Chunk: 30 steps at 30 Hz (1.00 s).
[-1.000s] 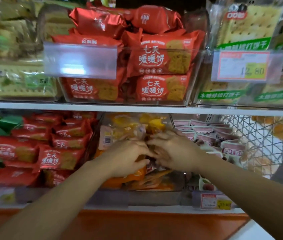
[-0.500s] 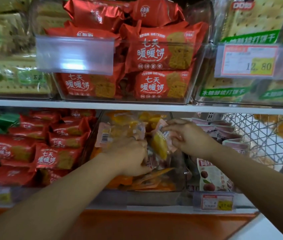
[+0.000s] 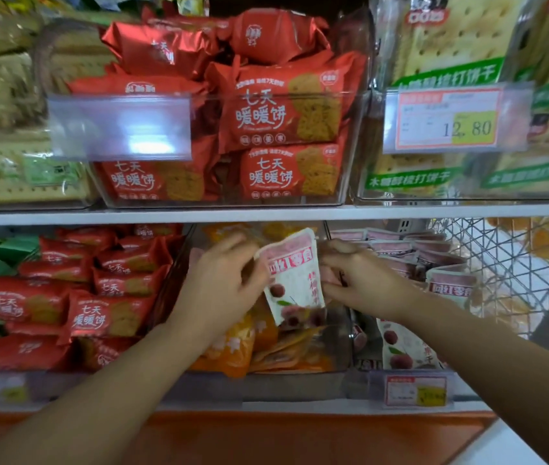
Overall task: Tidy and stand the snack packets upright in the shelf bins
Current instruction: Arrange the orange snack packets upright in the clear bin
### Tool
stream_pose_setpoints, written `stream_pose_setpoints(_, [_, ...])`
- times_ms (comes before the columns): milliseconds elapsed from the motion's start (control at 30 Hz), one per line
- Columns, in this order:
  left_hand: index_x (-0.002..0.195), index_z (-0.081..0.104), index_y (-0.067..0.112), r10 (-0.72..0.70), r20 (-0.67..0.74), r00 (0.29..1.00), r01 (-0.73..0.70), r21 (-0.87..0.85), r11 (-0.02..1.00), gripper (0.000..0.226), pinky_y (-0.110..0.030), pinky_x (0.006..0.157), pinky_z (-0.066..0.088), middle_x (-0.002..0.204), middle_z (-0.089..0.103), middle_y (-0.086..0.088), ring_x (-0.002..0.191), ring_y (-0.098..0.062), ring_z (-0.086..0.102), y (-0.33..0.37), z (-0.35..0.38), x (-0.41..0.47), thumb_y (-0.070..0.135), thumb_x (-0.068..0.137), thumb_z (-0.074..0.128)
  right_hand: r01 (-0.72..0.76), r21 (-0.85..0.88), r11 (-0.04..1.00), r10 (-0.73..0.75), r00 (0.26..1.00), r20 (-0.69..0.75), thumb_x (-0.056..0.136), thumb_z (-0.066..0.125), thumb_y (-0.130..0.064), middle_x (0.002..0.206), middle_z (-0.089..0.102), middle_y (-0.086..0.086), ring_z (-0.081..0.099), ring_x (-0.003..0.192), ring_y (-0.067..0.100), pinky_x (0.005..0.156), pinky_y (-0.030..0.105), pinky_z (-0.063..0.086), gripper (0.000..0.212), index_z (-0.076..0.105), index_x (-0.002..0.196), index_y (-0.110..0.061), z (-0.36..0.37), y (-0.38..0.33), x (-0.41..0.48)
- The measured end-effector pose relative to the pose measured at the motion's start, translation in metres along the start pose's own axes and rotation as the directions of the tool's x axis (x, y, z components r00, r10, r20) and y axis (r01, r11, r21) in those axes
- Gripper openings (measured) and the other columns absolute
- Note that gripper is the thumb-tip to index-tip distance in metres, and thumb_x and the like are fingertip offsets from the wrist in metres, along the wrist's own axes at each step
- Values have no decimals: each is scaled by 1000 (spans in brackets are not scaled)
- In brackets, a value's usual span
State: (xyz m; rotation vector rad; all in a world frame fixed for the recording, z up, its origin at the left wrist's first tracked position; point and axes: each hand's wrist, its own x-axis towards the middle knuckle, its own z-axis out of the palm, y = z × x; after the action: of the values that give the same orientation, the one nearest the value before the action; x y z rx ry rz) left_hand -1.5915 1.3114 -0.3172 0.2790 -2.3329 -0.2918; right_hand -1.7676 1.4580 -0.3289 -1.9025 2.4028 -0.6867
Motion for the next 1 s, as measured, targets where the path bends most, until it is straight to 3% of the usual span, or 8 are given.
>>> stream_pose_setpoints(133, [73, 58, 13, -214, -32, 976, 201, -240, 950, 24, -20, 50, 41, 52, 58, 5, 53, -7, 57, 11, -9, 7, 20, 95, 53, -122, 317, 941, 135, 991, -19, 81, 70, -19, 135, 44, -6, 42, 126, 7, 105, 29, 38, 55, 49, 133, -22, -9, -5, -16])
stream_pose_setpoints(300, [70, 58, 18, -210, 115, 971, 239, -435, 868, 29, -16, 60, 46, 58, 67, 3, 57, -2, 61, 44, 1, 13, 23, 97, 49, -175, 684, 709, 227, 974, 13, 81, 69, -18, 115, 66, -9, 61, 107, 3, 89, 22, 51, 47, 53, 126, -24, -35, -24, -40])
stream_pose_setpoints(433, [87, 59, 27, -200, 290, 936, 332, -539, 774, 20, -12, 67, 46, 75, 68, 6, 68, 0, 64, 61, 16, 25, 21, 99, 45, -220, 624, 750, 347, 934, -87, 84, 67, -22, 98, 71, -10, 67, 86, 3, 72, 23, 55, 30, 58, 112, -28, -44, -26, -50])
stream_pose_setpoints(533, [131, 47, 31, -162, 466, 870, 340, -328, 881, 33, -17, 89, 40, 110, 58, 14, 107, -2, 56, 46, 26, 29, 24, 98, 47, -308, 588, 748, 490, 853, -177, 85, 66, -25, 97, 70, -6, 68, 82, 9, 69, 28, 56, 24, 53, 105, -28, -45, -5, -63])
stream_pose_setpoints(667, [144, 28, 35, -54, 723, 689, 190, -108, 976, 66, -26, 104, 36, 149, 31, 10, 132, -9, 36, 34, 34, 23, 25, 88, 61, -470, 446, 762, 586, 793, -167, 87, 63, -28, 110, 63, -3, 62, 79, 6, 56, 15, 49, 41, 43, 122, -23, -37, 33, -79])
stream_pose_setpoints(767, [142, 25, 32, -51, 755, 653, 144, -58, 988, 74, -27, 97, 39, 148, 29, 8, 124, -15, 43, 36, 39, 23, 31, 81, 67, -530, 319, 786, 601, 775, -194, 85, 65, -28, 134, 48, 3, 55, 106, 19, 81, 33, 51, 70, 26, 143, -17, -33, 45, -83])
stream_pose_setpoints(833, [134, 31, 28, -30, 734, 678, 88, -41, 995, 68, -25, 92, 36, 142, 35, 4, 122, -14, 40, 37, 40, 27, 32, 78, 68, -541, 171, 824, 567, 790, -233, 84, 66, -31, 145, 38, 8, 42, 127, 26, 103, 39, 38, 75, 25, 146, -18, -33, 43, -81])
stream_pose_setpoints(1000, [129, 32, 28, 37, 759, 650, -79, 19, 997, 63, -26, 82, 34, 124, 45, 4, 101, -8, 37, 37, 41, 35, 24, 79, 69, -316, -8, 949, 316, 948, 43, 85, 64, -32, 137, 45, -5, 41, 128, 15, 104, 23, 29, 43, 52, 127, -31, -26, 30, -73])
